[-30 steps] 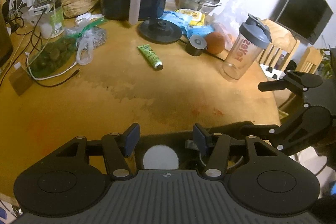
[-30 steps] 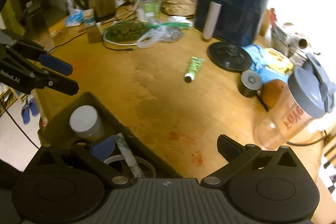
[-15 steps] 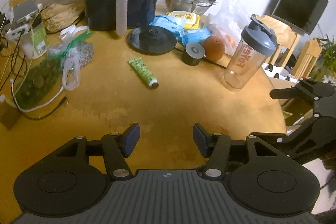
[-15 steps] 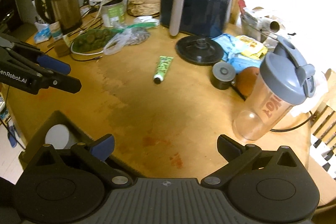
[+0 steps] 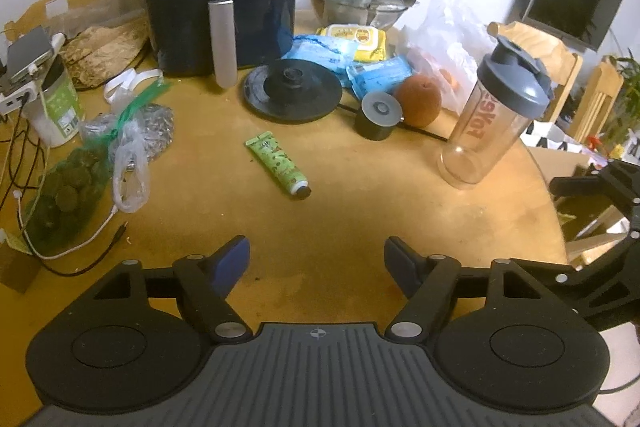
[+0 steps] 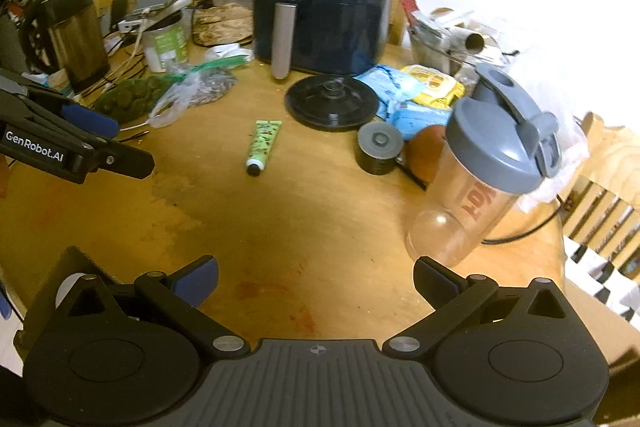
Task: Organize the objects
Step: 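Move the left gripper to the green tube while the right gripper approaches the grey-lidded canister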
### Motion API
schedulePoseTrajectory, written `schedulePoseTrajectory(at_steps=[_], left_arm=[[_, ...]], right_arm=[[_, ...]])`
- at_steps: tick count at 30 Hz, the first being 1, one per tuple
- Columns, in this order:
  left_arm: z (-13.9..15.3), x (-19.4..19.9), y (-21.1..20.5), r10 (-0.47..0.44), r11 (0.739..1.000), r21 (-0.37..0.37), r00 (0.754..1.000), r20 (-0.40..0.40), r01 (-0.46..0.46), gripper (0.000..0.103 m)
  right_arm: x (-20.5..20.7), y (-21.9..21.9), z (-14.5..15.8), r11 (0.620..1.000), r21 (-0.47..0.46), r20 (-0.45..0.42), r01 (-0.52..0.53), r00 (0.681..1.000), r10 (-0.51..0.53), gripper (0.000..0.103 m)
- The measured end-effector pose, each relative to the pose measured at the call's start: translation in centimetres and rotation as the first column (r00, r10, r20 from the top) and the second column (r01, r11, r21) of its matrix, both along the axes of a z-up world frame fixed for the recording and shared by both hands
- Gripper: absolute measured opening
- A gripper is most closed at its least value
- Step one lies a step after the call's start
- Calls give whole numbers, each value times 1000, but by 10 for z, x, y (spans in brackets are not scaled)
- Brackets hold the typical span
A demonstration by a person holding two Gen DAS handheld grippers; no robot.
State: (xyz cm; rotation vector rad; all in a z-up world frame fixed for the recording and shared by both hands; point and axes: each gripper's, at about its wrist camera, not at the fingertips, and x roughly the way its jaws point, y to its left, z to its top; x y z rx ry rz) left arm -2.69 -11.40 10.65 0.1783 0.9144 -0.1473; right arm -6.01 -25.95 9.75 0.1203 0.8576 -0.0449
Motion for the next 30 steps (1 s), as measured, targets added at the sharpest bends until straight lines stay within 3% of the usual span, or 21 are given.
schedulePoseTrajectory(at_steps=[18, 30], left_arm=[[-20, 56, 8, 9, 1000, -25, 999, -32, -10, 74], [-49, 96, 12, 17, 999, -37, 999, -36, -18, 73]], right_arm=[[-6, -8, -3, 996, 21, -30, 84, 996, -83, 103], [-15, -14, -9, 989, 41, -71, 142, 988, -139, 103]])
